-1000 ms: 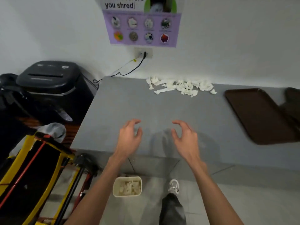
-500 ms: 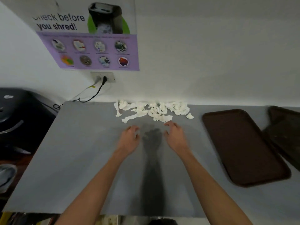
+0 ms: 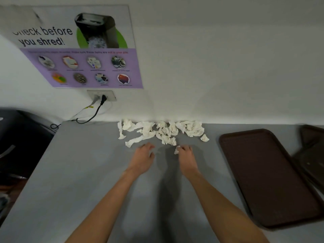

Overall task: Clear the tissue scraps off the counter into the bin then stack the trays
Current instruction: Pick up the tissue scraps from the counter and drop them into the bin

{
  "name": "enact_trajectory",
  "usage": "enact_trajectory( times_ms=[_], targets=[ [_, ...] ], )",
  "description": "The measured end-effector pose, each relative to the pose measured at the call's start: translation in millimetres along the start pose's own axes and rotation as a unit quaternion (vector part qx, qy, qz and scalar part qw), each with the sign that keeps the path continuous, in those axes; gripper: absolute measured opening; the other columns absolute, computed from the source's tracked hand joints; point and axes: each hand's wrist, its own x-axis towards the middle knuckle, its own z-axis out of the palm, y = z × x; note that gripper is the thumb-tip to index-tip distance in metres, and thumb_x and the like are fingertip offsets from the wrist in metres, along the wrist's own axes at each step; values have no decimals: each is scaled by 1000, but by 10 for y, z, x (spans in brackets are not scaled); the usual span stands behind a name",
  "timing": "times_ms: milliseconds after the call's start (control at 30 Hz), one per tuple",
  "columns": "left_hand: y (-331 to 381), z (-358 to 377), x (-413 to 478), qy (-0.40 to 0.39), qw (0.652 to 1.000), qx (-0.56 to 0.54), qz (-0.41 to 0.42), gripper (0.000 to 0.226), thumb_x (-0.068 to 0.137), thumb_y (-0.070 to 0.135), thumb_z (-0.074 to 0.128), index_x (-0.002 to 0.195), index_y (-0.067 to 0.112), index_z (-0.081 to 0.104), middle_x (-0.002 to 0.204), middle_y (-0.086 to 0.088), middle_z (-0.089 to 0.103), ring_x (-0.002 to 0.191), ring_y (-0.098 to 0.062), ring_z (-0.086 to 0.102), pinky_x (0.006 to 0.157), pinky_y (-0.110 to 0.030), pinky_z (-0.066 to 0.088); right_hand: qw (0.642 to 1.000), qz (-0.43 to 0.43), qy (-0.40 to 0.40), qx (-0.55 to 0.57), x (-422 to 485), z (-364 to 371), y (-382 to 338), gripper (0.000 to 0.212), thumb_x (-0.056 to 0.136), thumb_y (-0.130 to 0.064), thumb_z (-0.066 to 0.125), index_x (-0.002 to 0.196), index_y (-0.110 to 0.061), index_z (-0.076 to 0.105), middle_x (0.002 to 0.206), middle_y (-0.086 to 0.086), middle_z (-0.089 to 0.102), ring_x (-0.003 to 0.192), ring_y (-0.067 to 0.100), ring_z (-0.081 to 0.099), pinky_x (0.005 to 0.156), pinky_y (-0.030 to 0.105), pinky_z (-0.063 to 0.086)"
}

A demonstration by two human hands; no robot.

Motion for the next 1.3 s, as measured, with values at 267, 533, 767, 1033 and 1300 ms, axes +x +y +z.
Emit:
enact_trajectory(
  times_ms=[267, 533, 767, 1033, 1300],
  targets=[
    [162, 145, -224, -101, 987, -77, 102, 46, 96, 13, 63, 138, 30, 58, 136, 17, 62, 124, 0, 57, 104, -21, 45, 970, 23, 25, 240, -579, -380, -286, 18, 93, -10, 70, 106, -23, 73, 95, -10, 76, 86, 2, 70, 82, 20, 55],
    [564, 254, -506, -138, 815, -553, -103, 33, 109, 18, 46, 133, 3, 65, 128, -20, 71, 124, -35, 65, 111, -43, 49, 933, 44, 122, 334, -789, -784, -379, 17, 86, -23, 84, 91, -33, 72, 96, -15, 71, 88, -6, 71, 83, 11, 53],
    [697, 319, -373, -41, 851, -498, -162, 40, 113, 16, 34, 109, -11, 63, 94, -17, 75, 81, -20, 72, 72, -25, 58, 944, -54, -43, 324, -635, -833, -461, 16, 87, -20, 78, 97, -32, 80, 94, -21, 79, 88, -8, 72, 86, 13, 54],
    [414, 270, -337, -9, 908, -356, -222, 28, 103, 8, 32, 103, 14, 60, 69, 2, 45, 60, -12, 41, 55, -28, 33, 980, 137, 61, 128, 506, -922, 645, 35, 94, -9, 60, 128, -13, 63, 126, 17, 68, 120, 39, 62, 99, 41, 49],
    [248, 146, -392, -3, 894, -374, -246, 9, 97, 28, 48, 92, 21, 44, 78, 6, 41, 65, -13, 36, 61, -30, 33, 989, 129, 62, 39, 381, -365, 677, 38, 96, 10, 52, 131, -1, 61, 133, 20, 61, 123, 37, 56, 101, 42, 48]
  ],
)
